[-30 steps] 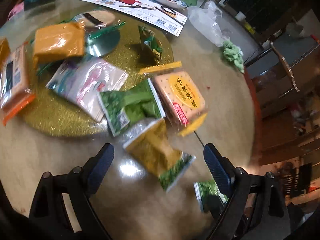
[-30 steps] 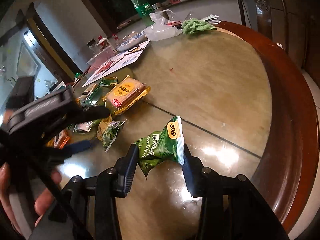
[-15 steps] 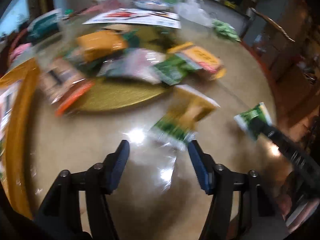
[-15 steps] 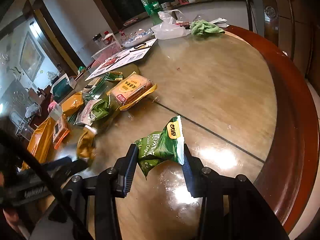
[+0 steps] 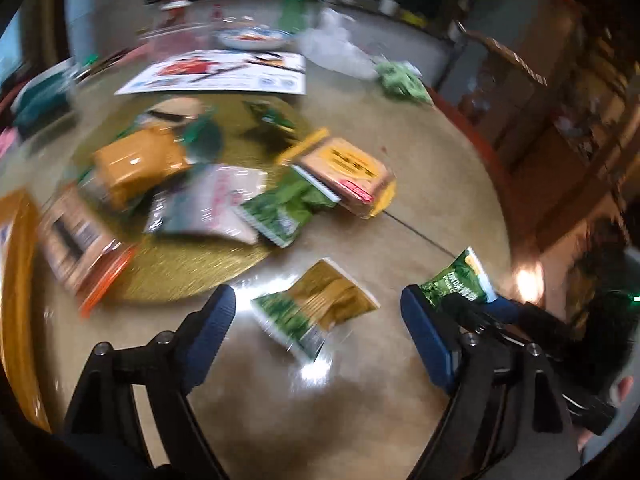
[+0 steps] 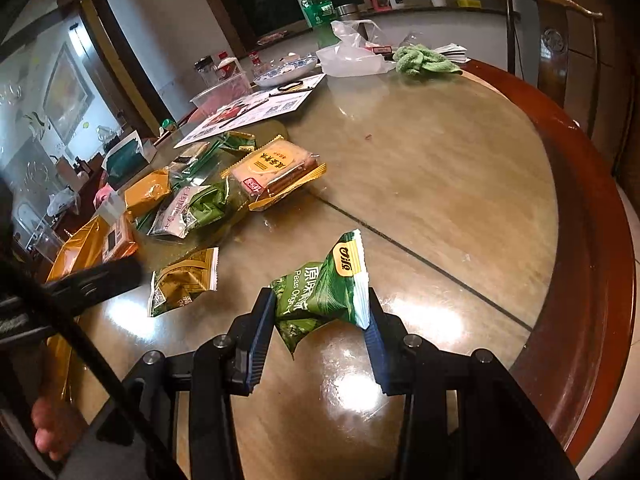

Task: Organize snacks
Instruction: 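Grasp the yellow-green pea bag with left tool while right holds green bag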

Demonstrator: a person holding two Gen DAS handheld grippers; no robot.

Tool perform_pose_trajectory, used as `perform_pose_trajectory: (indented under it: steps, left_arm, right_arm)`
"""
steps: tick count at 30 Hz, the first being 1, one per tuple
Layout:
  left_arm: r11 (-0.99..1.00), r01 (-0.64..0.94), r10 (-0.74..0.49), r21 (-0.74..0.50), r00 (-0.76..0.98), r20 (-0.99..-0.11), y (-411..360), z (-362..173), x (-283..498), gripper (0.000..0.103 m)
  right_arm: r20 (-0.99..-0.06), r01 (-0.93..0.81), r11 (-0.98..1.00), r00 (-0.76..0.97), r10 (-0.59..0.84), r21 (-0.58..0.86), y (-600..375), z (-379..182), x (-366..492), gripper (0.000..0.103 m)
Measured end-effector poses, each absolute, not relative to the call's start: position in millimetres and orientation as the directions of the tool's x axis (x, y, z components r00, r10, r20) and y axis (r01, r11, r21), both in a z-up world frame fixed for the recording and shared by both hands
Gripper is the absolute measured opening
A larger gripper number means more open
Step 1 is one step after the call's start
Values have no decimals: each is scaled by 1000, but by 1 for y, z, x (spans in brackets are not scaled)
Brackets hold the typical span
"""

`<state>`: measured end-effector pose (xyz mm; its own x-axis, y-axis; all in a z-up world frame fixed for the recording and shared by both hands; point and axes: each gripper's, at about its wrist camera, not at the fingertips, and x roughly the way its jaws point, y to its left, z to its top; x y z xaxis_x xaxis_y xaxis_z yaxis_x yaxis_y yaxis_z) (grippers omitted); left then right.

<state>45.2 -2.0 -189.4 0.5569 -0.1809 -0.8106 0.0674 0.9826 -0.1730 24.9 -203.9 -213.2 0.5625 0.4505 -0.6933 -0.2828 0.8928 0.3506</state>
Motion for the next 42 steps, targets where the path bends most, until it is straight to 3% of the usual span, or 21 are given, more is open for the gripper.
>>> perform_pose_trajectory:
  steps: [4,9,12,14,15,18,22,28,37,40,42]
  left_arm:
    - [977,126,-210,-170,486,-848,-11,-210,45,55]
    - [980,100,-199,-172,504,-840,-9,-209,37,54]
    - [980,69,-196,-187,498,-845,-8,-206,43,59]
    - [977,81,-210,-196,506,-837,-10,-198,47,77]
    - [978,92,-206,-186,517,-831,-12,-195,49,79]
    - [978,132,-210,-164,535,-818,-24,-185,61,81]
    - [952,180,-305,-249,445,-842,-37,-190,102,80]
    - [930,265,-340,-253,364,-867,-51,-208,94,69]
    - [962,234,-229,-139,425,-876,-59,-209,77,69]
    - [969,234,-179,-79,445,-878,-66,-212,78,47]
    - [967,252,-141,-24,460,-877,-69,-212,71,41]
  right_arm:
    - [-692,-282,892,563,451,352,-204,-213,25,42]
    - [-692,-278,894,566,448,352,-204,-213,25,42]
    - [-691,-278,892,564,451,356,-204,-213,25,42]
    - [-690,-277,890,562,456,363,-203,-212,25,42]
    - [-690,-277,889,561,458,365,-203,-212,25,42]
    - [-687,-267,890,566,455,370,-205,-213,24,42]
    - [-676,-217,885,579,456,412,-216,-214,26,42]
    - [-659,-162,876,601,453,455,-229,-214,26,42]
    - [-633,-125,846,609,478,518,-243,-216,27,42]
    - [-633,-126,844,606,481,521,-244,-216,27,42]
    - [-640,-122,850,605,473,513,-243,-216,27,42]
